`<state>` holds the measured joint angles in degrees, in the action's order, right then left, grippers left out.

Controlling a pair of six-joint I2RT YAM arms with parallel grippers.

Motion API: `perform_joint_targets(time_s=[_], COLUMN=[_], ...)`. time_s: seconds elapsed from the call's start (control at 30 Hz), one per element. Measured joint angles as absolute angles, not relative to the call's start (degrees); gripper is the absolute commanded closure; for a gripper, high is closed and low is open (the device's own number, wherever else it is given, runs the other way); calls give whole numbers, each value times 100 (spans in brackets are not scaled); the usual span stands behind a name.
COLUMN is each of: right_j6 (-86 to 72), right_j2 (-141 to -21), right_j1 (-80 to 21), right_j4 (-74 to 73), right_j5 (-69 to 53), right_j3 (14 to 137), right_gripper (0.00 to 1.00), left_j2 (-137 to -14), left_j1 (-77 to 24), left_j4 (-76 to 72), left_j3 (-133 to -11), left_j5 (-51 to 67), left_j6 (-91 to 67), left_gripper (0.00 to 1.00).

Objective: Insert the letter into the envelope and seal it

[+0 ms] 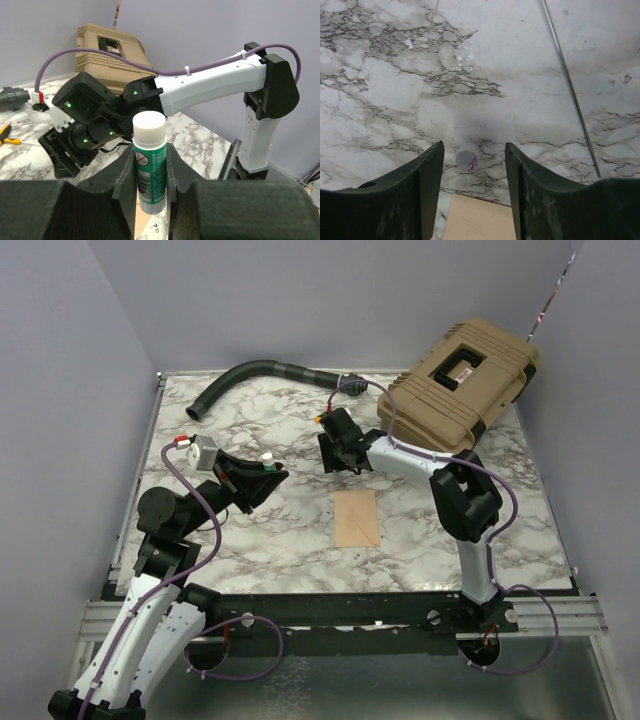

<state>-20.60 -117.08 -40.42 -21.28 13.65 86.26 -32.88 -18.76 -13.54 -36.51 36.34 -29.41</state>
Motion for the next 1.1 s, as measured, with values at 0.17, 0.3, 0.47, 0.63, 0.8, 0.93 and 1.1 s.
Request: perform_joint_targets(time_s=[0.17, 0.3, 0.47, 0.63, 0.8, 0.93, 1.1], right_j6=[-1973, -1940, -1907, -1894, -1894, -1872, -1852], right_j2=[-11924, -12003, -12112, -12199, -12289, -12289, -12234], right_j1=[-4045, -4047, -4049, -4049, -4049, -4049, -4049], right_j4=[-2196, -2327, -2408, -2462, -2574, -2698, -2792], right_j5=[1164, 1122, 1105, 1105, 1107, 1100, 1072], right_j3=[8807, 8825, 8927, 9017, 9094, 9177, 9201], right_gripper=[52, 60, 67, 69, 75, 98, 99], left_j2=[-3332, -3400, -3441, -3441, -3441, -3441, -3441], left_j1=[-1876, -1876, -1876, -1876, -1876, -1876, -1876], left_j4=[-1347, -1343, -1343, -1337, -1323, -1310, -1304], left_j3=[-3583, -3583, -3579, -3538, -3518, -3518, -3518], left_j5=[3629, 3612, 3592, 3566, 3548, 3546, 3535], left_j6=[-3011, -3020, -3022, -3022, -3020, -3020, -3015], left_gripper=[100, 100, 100, 100, 100, 100, 100])
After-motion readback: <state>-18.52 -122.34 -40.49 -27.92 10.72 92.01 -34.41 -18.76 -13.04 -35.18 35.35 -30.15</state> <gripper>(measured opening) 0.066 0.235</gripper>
